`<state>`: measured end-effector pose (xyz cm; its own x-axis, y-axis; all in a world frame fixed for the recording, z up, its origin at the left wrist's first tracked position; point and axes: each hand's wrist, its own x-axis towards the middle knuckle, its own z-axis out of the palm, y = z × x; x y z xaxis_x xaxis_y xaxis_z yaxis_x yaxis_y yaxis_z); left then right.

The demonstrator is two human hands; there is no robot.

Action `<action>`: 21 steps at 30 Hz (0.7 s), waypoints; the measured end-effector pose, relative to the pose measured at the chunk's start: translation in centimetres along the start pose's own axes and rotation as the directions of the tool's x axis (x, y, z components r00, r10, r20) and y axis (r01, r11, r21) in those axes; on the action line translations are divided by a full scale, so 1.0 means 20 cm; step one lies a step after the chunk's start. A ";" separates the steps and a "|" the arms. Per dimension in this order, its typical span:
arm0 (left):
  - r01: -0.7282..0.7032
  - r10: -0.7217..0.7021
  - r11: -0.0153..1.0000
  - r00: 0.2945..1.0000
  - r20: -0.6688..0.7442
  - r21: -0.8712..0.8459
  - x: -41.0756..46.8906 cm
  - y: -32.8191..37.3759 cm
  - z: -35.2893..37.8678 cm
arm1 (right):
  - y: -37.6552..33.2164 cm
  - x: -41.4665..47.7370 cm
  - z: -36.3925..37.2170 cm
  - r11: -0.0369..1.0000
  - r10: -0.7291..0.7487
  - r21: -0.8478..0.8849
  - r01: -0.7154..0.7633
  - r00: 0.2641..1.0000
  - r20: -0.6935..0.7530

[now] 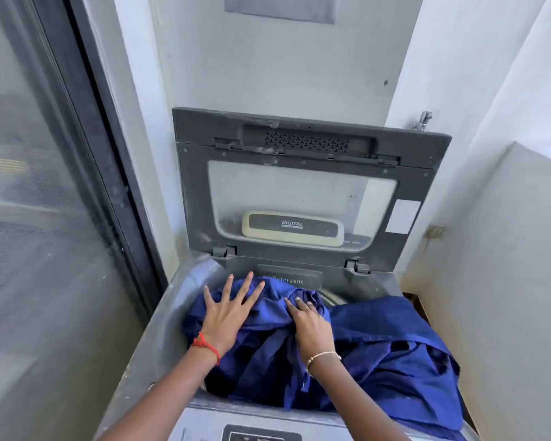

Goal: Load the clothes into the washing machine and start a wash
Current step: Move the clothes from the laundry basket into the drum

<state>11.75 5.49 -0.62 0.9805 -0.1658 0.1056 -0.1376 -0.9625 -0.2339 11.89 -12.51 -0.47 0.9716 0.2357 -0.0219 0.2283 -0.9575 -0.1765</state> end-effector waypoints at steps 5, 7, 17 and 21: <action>-0.152 0.169 0.983 0.969 0.180 -0.102 0.05 0.05 0.04 | 0.15 -0.02 0.06 0.990 0.129 -0.077 -0.114 0.965 0.230; -0.194 0.218 0.971 0.956 0.194 -0.138 0.07 0.08 0.02 | 0.23 -0.05 0.03 0.970 0.181 -0.193 -0.147 0.968 0.175; -0.268 0.292 0.948 0.946 0.138 -0.171 0.12 0.25 0.00 | 0.47 -0.23 0.02 0.882 0.416 -0.295 -0.366 0.901 0.124; -0.247 0.282 0.949 0.944 0.171 -0.198 0.09 0.26 -0.02 | 0.30 -0.15 -0.04 0.913 0.407 -0.034 -0.406 0.912 0.058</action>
<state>12.68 0.14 -1.34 0.9109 -0.3911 -0.1313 -0.4008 -0.9144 -0.0570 10.36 -19.20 -0.61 0.9750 -0.1651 -0.1488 -0.1833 -0.9759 -0.1185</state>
